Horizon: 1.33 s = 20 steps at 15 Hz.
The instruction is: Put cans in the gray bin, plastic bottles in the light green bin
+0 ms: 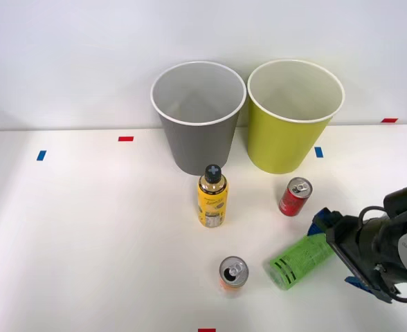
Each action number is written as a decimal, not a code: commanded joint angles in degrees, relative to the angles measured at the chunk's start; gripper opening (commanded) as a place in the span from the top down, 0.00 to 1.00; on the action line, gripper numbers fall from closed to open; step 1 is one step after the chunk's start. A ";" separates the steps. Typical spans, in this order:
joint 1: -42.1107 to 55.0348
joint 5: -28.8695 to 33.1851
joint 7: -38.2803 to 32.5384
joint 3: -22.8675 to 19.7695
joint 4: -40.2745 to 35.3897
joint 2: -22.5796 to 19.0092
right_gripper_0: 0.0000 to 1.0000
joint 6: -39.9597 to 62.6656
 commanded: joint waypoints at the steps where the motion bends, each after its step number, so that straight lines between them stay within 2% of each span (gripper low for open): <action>1: -2.45 0.75 0.35 0.18 4.16 1.64 0.00 0.05; 4: -4.47 4.97 0.35 2.99 7.32 2.60 0.00 -0.03; 12: -6.85 8.83 1.32 3.17 13.38 6.65 0.00 -2.32; 20: -6.85 12.70 1.93 5.19 16.64 7.53 0.00 -4.25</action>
